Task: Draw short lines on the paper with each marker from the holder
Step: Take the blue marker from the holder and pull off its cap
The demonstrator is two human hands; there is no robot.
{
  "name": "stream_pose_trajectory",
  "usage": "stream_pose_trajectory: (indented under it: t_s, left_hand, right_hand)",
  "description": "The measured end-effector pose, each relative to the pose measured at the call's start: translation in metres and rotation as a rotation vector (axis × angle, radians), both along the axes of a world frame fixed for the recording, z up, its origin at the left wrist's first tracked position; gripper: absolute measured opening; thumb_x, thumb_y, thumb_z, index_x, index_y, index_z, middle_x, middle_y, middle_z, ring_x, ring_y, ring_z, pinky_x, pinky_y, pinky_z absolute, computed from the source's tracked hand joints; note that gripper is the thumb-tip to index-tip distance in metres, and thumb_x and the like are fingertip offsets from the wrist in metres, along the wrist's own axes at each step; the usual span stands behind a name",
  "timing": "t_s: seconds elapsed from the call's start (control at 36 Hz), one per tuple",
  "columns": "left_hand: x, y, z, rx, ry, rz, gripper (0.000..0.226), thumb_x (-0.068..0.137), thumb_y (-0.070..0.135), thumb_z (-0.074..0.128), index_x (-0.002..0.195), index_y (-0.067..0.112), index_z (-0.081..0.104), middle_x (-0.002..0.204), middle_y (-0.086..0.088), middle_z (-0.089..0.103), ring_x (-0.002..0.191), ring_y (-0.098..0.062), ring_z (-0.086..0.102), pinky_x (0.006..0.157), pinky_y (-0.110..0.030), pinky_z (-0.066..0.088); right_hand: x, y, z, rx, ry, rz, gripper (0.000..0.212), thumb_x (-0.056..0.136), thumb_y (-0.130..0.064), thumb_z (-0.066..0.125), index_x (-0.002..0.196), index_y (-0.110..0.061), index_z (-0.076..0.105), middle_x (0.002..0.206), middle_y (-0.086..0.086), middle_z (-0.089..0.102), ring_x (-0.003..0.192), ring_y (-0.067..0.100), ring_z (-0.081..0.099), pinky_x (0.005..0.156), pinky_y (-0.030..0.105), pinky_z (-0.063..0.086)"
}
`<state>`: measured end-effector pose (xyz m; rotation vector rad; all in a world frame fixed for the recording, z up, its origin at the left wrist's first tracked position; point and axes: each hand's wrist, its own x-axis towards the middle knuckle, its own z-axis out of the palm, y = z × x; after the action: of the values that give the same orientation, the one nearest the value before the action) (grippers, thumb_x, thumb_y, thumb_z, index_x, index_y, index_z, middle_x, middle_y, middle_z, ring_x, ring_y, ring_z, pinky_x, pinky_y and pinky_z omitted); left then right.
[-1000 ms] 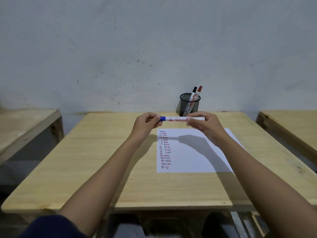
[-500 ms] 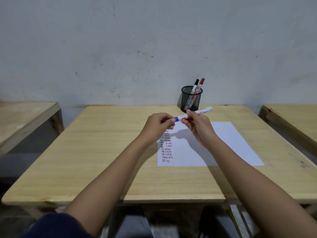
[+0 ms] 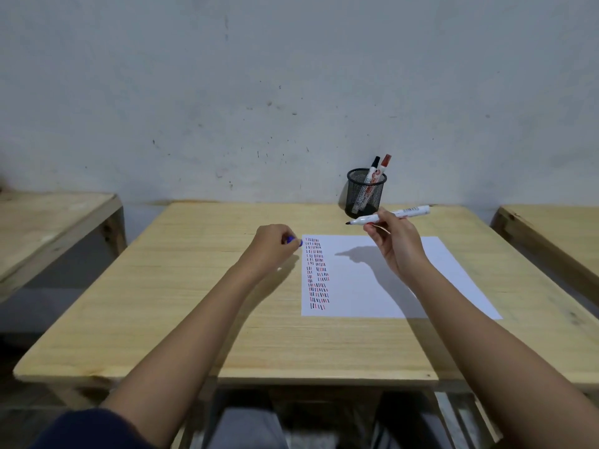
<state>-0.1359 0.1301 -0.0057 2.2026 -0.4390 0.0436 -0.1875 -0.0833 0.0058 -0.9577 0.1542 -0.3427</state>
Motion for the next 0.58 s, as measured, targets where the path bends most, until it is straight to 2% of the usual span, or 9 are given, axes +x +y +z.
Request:
stream_pose_trajectory:
  t_s: [0.06,0.14,0.19,0.25,0.36,0.5,0.58]
  left_hand:
    - [0.005,0.005,-0.001,0.086,0.014,0.043,0.017,0.086,0.013,0.058,0.087,-0.002,0.066,0.067,-0.001,0.053,0.053,-0.013,0.046,0.040,-0.008,0.033]
    - [0.012,0.006,0.000,0.204,0.044,0.087,0.016,0.082,0.011,0.059,0.085,-0.004,0.065,0.078,-0.008,0.058,0.060,-0.022,0.049,0.054,-0.023,0.038]
    - [0.015,0.004,0.001,0.272,0.056,0.102,0.015,0.079,0.010,0.058,0.082,-0.003,0.064,0.084,-0.011,0.059,0.064,-0.025,0.048,0.060,-0.028,0.038]
    - [0.016,0.002,0.001,0.333,0.053,0.109,0.010,0.078,0.011,0.057,0.078,0.002,0.061,0.088,-0.012,0.058,0.063,-0.026,0.045,0.059,-0.028,0.036]
    - [0.022,-0.006,-0.001,0.405,0.081,0.085,0.017,0.081,0.013,0.058,0.087,-0.002,0.062,0.097,-0.016,0.060,0.070,-0.028,0.049,0.062,-0.027,0.037]
    - [0.025,-0.014,-0.005,0.434,0.079,0.062,0.010,0.083,0.015,0.057,0.082,0.005,0.053,0.093,-0.010,0.053,0.073,-0.026,0.049,0.056,-0.026,0.035]
    - [0.026,-0.013,-0.008,0.419,0.075,0.058,0.012,0.084,0.017,0.058,0.085,0.006,0.054,0.096,-0.009,0.053,0.075,-0.025,0.050,0.059,-0.026,0.038]
  right_hand:
    - [0.000,0.001,-0.003,-0.003,0.017,-0.002,0.013,0.094,-0.011,0.051,0.082,-0.006,0.052,0.056,0.000,0.065,0.049,0.006,0.063,0.053,0.012,0.052]
    - [0.001,0.004,-0.005,-0.015,0.049,-0.005,0.016,0.093,-0.012,0.052,0.079,-0.007,0.051,0.055,0.001,0.063,0.048,0.006,0.062,0.051,0.012,0.052]
    - [0.002,0.007,-0.006,-0.038,0.065,-0.004,0.017,0.093,-0.012,0.052,0.077,-0.008,0.050,0.061,0.004,0.061,0.047,0.006,0.062,0.051,0.012,0.052]
    - [0.003,0.009,-0.007,-0.054,0.070,-0.002,0.017,0.094,-0.012,0.052,0.077,-0.008,0.051,0.069,0.007,0.058,0.047,0.006,0.062,0.051,0.012,0.052]
    - [0.006,0.012,-0.009,-0.069,0.069,0.007,0.016,0.094,-0.013,0.051,0.079,-0.008,0.051,0.073,0.008,0.056,0.047,0.006,0.062,0.051,0.012,0.052]
    - [0.009,0.014,-0.012,-0.100,0.077,0.022,0.014,0.093,-0.012,0.052,0.081,-0.006,0.051,0.073,0.010,0.058,0.047,0.006,0.062,0.051,0.012,0.052]
    - [0.010,0.015,-0.014,-0.133,0.079,0.035,0.014,0.093,-0.013,0.052,0.081,-0.006,0.052,0.073,0.009,0.059,0.049,0.006,0.062,0.053,0.012,0.053]
